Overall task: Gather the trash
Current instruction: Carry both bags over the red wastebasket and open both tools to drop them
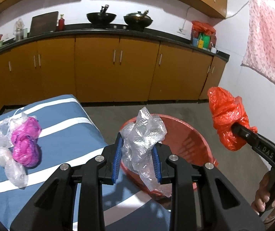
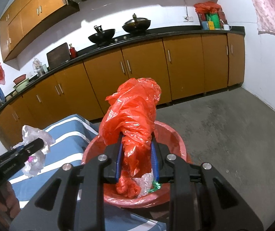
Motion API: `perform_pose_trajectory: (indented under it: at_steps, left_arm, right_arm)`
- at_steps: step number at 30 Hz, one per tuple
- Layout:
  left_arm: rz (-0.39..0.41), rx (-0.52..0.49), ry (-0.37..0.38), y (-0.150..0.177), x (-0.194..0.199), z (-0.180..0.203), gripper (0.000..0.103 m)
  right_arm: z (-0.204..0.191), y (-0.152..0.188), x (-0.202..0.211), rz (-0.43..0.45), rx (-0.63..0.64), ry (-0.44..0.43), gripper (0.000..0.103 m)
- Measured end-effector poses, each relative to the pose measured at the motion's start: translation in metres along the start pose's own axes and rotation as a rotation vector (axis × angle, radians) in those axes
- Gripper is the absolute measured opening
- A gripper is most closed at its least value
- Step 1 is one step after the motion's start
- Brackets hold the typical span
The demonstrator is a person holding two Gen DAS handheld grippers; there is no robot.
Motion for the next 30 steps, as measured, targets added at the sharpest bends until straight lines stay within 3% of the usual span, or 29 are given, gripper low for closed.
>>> perform_pose_trajectory:
  at_steps: [22,25,27,30]
  left_arm:
    - [-0.114,-0.066,0.044,0.005,-0.071,0.024,0.029]
    - [-0.127,-0.070,0.033,0.007,-0.078,0.021,0.035]
    - [-0.133,-0.061,0.025,0.008,-0.081,0.018,0.047]
    - [-0.133,-0.045,0.007,0.011,-0.079,0.008,0.051]
  right_arm:
    - [0.001,0.000,-0.034,-0.020,0.001,-0.005,0.026]
    - [-0.002,0.001,-0.040,-0.019,0.000,-0.006,0.032]
    - [-0.003,0.002,-0.045,-0.025,0.002,-0.007,0.040]
    - [-0.003,0.004,-0.046,-0.027,0.001,-0.008,0.051]
Point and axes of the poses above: each gripper's, at about its wrist camera, not at the fingertips, and x roughly against the way its jaws point, z to its right, y to its underside, the point moved 5 cm from there along -x, roughly the way its jaws point, and after that the axes turned 12 degrees about y, right-handed, at the moved point
